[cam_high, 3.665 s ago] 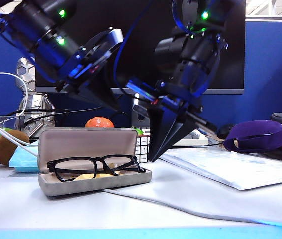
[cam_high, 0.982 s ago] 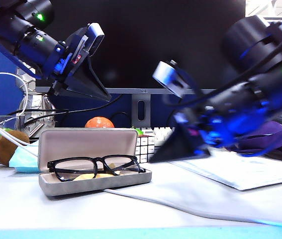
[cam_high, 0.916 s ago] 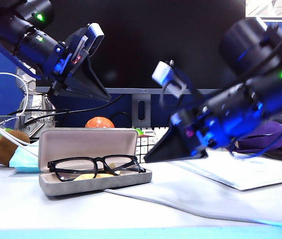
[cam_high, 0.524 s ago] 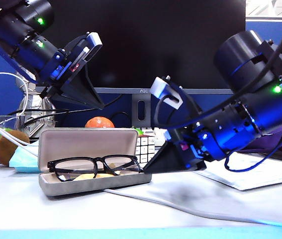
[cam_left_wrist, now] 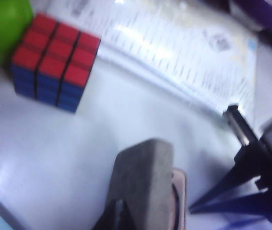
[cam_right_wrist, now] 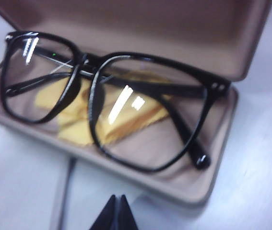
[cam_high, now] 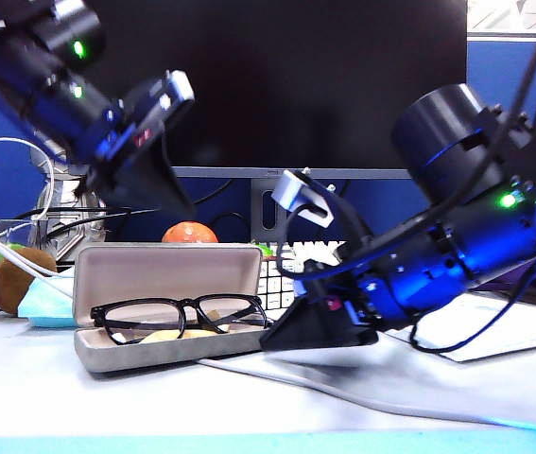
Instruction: Pick up the glasses, fold the temples of the glasses, place the glasses into the glasses case, and finally close the glasses case.
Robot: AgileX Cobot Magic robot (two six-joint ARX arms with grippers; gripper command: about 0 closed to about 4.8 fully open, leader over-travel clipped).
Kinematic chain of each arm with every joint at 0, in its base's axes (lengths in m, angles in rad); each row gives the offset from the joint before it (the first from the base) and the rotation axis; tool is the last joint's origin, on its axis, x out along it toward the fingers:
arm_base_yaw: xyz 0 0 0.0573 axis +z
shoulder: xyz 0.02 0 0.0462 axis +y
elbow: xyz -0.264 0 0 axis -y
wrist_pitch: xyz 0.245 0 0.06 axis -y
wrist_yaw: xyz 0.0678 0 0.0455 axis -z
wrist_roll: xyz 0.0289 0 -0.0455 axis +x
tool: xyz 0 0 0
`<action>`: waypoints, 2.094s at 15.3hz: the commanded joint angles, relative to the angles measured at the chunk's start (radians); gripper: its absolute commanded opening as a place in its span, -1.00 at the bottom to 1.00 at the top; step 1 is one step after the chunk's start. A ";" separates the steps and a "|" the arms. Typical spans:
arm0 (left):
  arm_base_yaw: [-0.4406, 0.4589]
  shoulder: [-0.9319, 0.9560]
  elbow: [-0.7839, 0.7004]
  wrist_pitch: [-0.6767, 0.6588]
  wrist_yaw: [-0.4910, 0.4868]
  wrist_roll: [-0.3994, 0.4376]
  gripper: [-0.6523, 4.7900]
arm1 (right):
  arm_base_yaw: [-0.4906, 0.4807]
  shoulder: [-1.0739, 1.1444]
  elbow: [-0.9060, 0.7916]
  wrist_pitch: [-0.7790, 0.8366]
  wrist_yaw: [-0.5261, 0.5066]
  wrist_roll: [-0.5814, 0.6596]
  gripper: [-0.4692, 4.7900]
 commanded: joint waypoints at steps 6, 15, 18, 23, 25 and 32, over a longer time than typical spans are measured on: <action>-0.001 0.055 0.002 -0.016 0.035 0.000 -0.78 | 0.003 0.046 0.022 0.046 0.042 0.032 -0.83; -0.001 0.064 0.002 -0.030 0.058 0.000 -0.78 | 0.003 0.062 0.045 0.049 0.039 0.036 -0.83; -0.017 0.089 0.002 -0.051 0.095 0.001 -0.78 | 0.003 0.062 0.045 0.050 0.039 0.039 -0.83; -0.114 0.159 0.002 -0.062 0.101 0.012 -0.78 | 0.003 0.062 0.045 0.059 0.039 0.054 -0.83; -0.117 0.163 0.002 -0.053 0.099 0.019 -0.78 | 0.002 0.059 0.045 0.074 0.040 0.054 -0.83; -0.117 -0.161 0.002 0.045 -0.126 -0.042 -0.78 | 0.000 -0.282 0.043 0.044 0.087 0.058 -0.83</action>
